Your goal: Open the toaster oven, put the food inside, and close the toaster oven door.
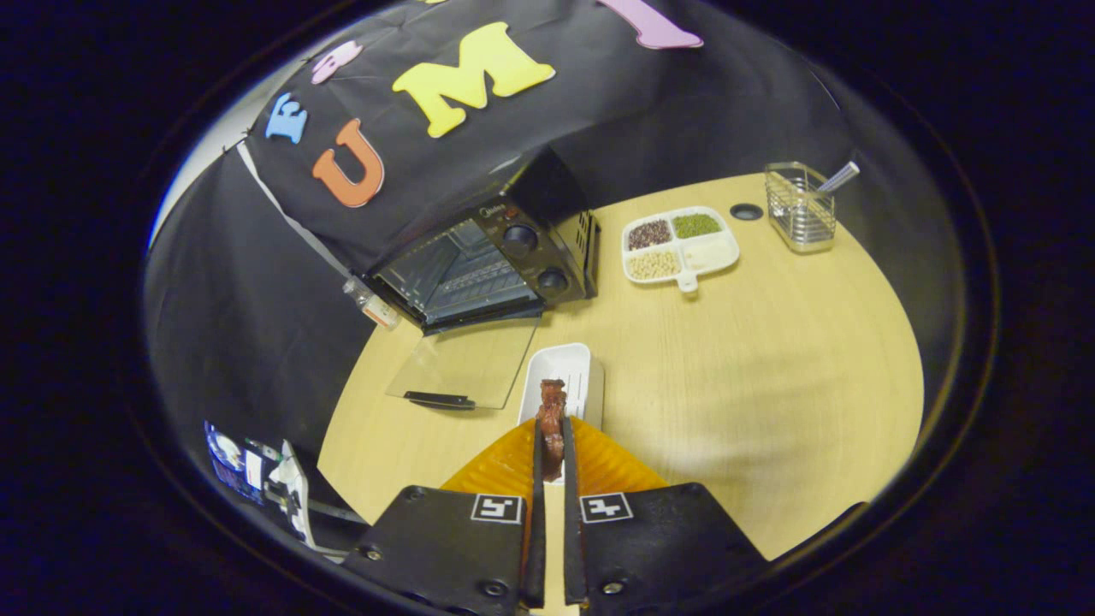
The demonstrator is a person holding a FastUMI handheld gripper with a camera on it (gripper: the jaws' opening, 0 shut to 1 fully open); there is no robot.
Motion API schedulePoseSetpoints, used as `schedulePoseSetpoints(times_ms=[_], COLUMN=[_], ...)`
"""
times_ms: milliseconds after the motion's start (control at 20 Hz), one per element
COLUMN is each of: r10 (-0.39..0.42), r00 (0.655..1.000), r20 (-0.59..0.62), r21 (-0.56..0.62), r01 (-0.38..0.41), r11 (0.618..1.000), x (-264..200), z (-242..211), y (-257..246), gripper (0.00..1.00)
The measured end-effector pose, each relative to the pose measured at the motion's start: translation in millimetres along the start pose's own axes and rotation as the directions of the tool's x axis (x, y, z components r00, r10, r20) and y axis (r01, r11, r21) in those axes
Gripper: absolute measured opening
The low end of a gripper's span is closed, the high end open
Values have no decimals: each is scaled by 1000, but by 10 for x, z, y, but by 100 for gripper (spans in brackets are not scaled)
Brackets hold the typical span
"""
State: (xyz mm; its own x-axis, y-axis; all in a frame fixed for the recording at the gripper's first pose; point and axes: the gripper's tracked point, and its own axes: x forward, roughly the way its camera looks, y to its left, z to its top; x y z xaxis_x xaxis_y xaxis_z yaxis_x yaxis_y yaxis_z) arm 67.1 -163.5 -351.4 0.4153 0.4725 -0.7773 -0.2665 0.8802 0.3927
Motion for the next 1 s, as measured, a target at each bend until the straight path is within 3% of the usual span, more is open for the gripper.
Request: schedulePoseSetpoints(times_ms=[300,550,1000], r10=[-139,-182,-148], r00=[978,947,953], r20=[154,266,264], r21=[-177,-269,-367], r01=[166,254,242], r11=[970,929,898], x=[-453,-569,-20], z=[206,277,-2], y=[273,667,1461], gripper=[12,11,11])
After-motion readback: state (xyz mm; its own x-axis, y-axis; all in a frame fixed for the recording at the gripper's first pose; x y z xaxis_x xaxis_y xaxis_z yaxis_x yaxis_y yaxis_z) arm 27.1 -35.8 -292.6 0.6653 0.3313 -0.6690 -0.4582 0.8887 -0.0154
